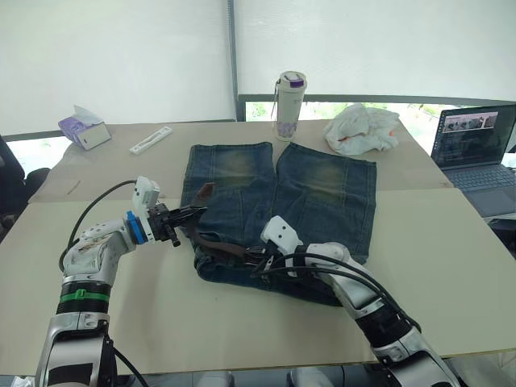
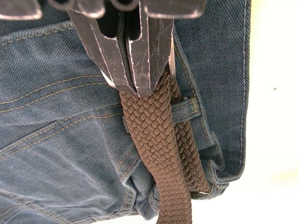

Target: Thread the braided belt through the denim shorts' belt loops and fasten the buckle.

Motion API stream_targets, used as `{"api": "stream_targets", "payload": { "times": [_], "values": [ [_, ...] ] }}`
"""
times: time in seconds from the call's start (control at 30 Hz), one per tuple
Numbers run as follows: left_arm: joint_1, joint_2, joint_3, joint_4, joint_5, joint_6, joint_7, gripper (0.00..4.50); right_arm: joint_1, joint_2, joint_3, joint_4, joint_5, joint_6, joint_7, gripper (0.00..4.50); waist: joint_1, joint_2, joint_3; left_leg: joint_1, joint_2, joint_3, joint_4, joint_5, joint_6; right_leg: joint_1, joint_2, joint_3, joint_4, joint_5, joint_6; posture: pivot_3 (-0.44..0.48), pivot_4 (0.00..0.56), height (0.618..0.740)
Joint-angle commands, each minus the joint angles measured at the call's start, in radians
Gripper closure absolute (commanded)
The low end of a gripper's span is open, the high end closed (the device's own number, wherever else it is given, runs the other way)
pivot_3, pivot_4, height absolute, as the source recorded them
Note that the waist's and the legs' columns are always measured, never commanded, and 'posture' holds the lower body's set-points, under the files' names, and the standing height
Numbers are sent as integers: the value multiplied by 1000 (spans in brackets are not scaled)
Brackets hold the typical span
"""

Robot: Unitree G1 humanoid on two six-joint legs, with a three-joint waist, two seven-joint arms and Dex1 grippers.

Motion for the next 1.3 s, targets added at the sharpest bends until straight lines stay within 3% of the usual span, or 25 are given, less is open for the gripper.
{"api": "stream_targets", "payload": {
  "times": [0.03, 0.33, 0.57, 0.97, 1.3],
  "values": [
    [-45, 0, 19, -45, -24, -11, -1, 4500, 2, -3, 35, 35, -26, 46, 3, 4468, 0, 0, 0, 0, 0, 0, 0, 0, 0, 0, 0, 0, 0, 0, 0, 0, 150, 740],
    [-155, -50, -5, -109, -53, 5, 6, 4500, -11, -35, 94, 51, -50, 141, 30, 4468, 0, 0, 0, 0, 0, 0, 1, 0, 0, 1, 0, 0, 0, 0, 0, 0, 150, 740],
    [-251, -162, -42, -204, -113, 73, 30, 4500, -22, -21, 89, 83, -64, 143, 1, 4468, 1, 0, -1, 0, -1, 0, 1, 0, 0, 1, 0, 0, 0, 0, 0, 0, 150, 740],
    [-256, -369, -261, -366, -137, 147, 2, 4500, -17, 0, 72, 97, -67, 142, -22, 4468, 1, 0, -1, 0, -1, 0, 2, 0, 0, 2, 2, 1, 0, 0, 0, 0, 150, 740],
    [-223, -370, -400, -532, -177, 276, -29, 4500, -4, 13, 71, 104, -68, 141, -26, 4468, -1, 1, -1, 1, -1, 0, 2, 0, 0, 3, 2, 1, 0, 0, 0, 0, 150, 740]
  ]
}}
